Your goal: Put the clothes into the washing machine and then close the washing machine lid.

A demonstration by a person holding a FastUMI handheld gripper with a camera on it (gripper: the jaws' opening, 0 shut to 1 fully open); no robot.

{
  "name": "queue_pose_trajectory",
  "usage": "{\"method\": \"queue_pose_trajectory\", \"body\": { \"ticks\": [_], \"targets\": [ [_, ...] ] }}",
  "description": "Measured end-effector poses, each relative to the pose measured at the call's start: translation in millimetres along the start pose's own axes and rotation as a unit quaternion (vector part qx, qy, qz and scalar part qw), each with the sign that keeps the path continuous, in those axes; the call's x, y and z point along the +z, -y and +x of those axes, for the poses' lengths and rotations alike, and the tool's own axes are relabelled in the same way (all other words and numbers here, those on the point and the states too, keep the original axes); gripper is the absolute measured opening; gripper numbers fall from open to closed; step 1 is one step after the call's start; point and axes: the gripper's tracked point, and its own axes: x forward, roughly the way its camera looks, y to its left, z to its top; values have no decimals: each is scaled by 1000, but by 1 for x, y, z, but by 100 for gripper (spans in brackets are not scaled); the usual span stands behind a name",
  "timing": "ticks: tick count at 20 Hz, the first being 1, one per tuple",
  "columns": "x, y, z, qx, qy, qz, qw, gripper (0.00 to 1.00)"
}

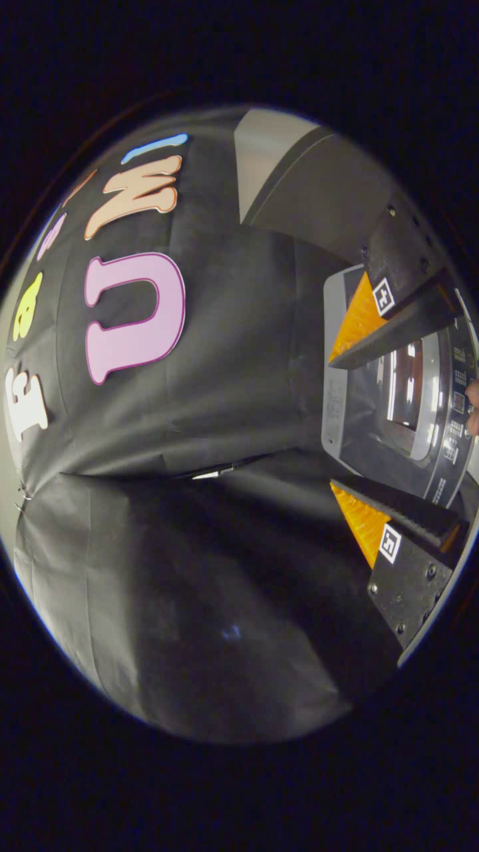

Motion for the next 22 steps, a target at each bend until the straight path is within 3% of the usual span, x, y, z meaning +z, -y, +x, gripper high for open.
{"method": "queue_pose_trajectory", "body": {
  "ticks": [15, 22],
  "targets": [
    [-23, -6, -79, 29, 37, -11, 999, 97],
    [-39, 9, -128, 23, 50, -20, 998, 97]
  ]
}}
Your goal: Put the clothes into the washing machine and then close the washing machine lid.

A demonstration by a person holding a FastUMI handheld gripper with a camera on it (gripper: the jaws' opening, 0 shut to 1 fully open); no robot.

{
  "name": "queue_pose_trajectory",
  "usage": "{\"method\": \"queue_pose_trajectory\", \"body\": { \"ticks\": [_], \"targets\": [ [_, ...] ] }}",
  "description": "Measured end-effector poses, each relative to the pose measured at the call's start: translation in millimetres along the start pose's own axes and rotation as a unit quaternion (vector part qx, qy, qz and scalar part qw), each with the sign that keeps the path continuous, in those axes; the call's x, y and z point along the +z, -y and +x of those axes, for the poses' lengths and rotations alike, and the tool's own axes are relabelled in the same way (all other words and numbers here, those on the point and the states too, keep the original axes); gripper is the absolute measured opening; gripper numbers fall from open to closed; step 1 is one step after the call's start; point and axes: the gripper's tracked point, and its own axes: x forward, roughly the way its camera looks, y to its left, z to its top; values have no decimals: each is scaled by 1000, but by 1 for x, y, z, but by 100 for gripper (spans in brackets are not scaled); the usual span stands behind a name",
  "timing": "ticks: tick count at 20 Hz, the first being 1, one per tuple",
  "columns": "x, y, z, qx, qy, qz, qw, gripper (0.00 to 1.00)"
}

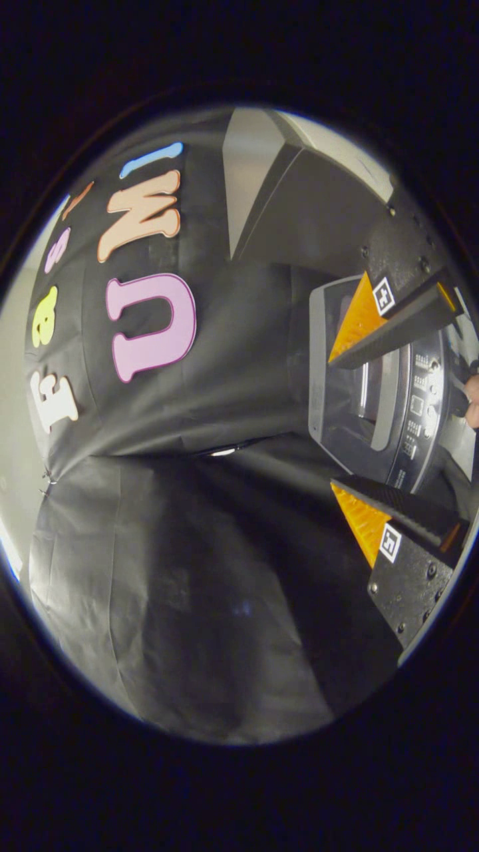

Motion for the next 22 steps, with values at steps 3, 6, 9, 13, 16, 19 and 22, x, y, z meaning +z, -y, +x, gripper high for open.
{"method": "queue_pose_trajectory", "body": {
  "ticks": [3, 6, 9, 13, 16, 19, 22],
  "targets": [
    [-8, 9, -27, -6, 11, -10, 1000, 97],
    [-19, 23, -53, -22, 20, -6, 1000, 97],
    [-41, 38, -76, -36, 11, 14, 999, 97],
    [-60, 64, -106, -67, 11, 38, 997, 97],
    [-72, 80, -121, -85, 8, 51, 995, 97],
    [-80, 92, -134, -99, 3, 56, 993, 98],
    [-78, 96, -148, -104, 15, 56, 993, 98]
  ]
}}
